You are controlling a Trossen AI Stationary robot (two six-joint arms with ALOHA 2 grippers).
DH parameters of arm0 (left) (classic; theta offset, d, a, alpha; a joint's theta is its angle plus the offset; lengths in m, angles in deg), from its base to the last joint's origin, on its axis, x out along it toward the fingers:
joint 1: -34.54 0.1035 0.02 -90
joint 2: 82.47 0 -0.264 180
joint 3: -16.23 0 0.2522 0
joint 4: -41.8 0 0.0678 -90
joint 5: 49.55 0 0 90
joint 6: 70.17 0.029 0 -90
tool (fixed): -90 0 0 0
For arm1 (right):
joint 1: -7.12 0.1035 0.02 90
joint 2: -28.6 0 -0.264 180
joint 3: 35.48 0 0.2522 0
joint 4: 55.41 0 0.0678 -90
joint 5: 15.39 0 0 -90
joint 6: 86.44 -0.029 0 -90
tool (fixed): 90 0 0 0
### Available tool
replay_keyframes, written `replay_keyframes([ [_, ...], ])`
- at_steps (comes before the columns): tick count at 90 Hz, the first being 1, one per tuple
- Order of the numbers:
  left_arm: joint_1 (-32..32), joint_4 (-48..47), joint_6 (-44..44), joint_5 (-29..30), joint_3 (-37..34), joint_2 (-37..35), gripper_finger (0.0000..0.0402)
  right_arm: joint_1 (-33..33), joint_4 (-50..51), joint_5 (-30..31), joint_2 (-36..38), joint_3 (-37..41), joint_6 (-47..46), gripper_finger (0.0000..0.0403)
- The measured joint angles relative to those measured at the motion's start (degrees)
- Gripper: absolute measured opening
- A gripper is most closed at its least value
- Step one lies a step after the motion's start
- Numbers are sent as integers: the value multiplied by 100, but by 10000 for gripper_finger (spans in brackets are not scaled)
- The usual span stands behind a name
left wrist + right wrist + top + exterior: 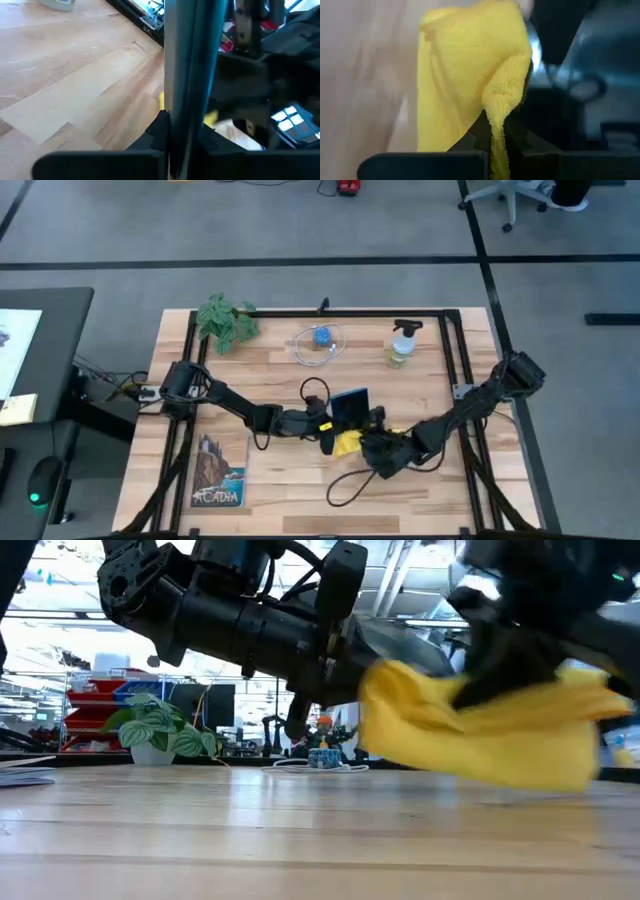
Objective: Apply microfiber cloth
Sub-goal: Wipe the tablet with the yellow microfiber cloth
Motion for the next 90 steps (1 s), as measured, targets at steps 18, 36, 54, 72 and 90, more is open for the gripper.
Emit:
replay_keyframes([
  [18,-15,4,33,-27,0,0,9,249,526,240,0,15,-604,0],
  [36,-19,33,33,-42,0,0,9,45,-1672,249,0,15,784,0],
  [54,-17,35,33,-39,0,0,9,-200,-2491,600,2,4,1503,0],
  [72,-15,-13,79,7,0,0,9,-124,-710,578,2,2,274,0],
  [90,-10,-142,77,23,0,0,9,79,679,559,9,131,-1133,0],
])
